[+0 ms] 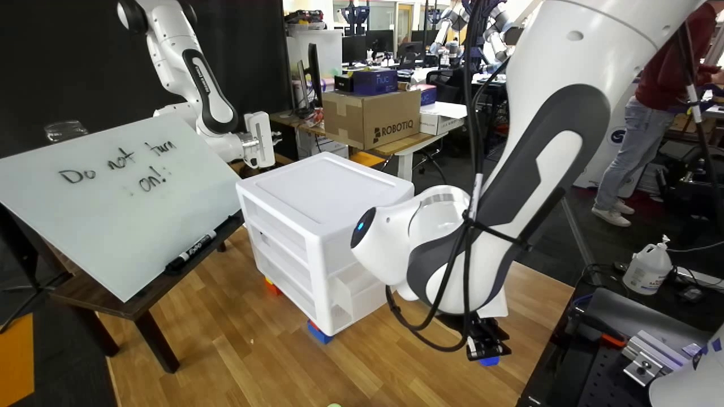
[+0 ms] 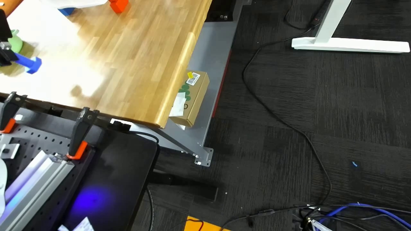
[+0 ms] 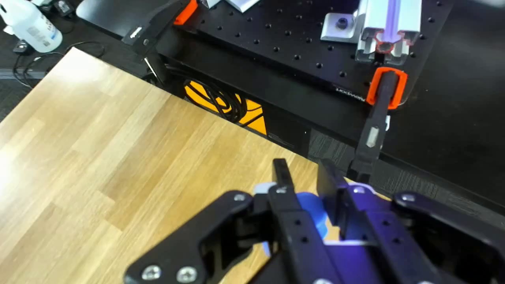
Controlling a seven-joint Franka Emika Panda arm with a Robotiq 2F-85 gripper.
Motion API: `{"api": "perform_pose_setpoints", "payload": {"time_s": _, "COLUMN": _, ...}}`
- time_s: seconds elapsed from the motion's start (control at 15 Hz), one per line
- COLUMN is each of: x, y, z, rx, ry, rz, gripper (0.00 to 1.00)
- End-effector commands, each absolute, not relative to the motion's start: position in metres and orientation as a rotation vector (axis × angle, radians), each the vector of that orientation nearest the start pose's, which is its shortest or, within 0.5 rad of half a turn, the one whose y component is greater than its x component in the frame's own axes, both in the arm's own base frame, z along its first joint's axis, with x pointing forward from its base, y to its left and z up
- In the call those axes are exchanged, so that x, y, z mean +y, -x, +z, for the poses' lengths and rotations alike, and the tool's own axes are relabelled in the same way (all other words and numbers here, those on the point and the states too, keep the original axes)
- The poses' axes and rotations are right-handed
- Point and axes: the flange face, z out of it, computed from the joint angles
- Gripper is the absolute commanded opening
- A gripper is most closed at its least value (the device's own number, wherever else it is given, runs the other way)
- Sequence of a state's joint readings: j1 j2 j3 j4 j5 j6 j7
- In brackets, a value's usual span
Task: Put the yellow object in the open drawer and then close it
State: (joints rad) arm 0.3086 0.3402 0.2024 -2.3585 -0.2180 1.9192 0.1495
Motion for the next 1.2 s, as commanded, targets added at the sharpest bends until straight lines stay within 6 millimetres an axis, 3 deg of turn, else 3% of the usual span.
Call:
{"api": "perform_pose_setpoints", "payload": {"time_s": 0.0, "x": 0.226, "y": -0.381, "z": 0.140, "rx": -0.946, "ry": 3.169, "rz": 1.339, "gripper": 0.06}}
{"api": "perform_pose_setpoints", "payload": {"time_s": 0.2, "x": 0.244, "y": -0.393, "z": 0.128, "rx": -1.009, "ry": 3.171, "rz": 1.419, "gripper": 0.06}}
{"api": "perform_pose_setpoints", "payload": {"time_s": 0.47, "x": 0.248, "y": -0.410, "z": 0.121, "rx": -1.040, "ry": 3.168, "rz": 1.475, "gripper": 0.06}}
{"api": "perform_pose_setpoints", "payload": {"time_s": 0.8, "x": 0.248, "y": -0.420, "z": 0.126, "rx": -1.031, "ry": 3.182, "rz": 1.483, "gripper": 0.06}}
{"api": "perform_pose_setpoints", "payload": {"time_s": 1.13, "x": 0.252, "y": -0.416, "z": 0.134, "rx": -1.031, "ry": 3.176, "rz": 1.473, "gripper": 0.06}}
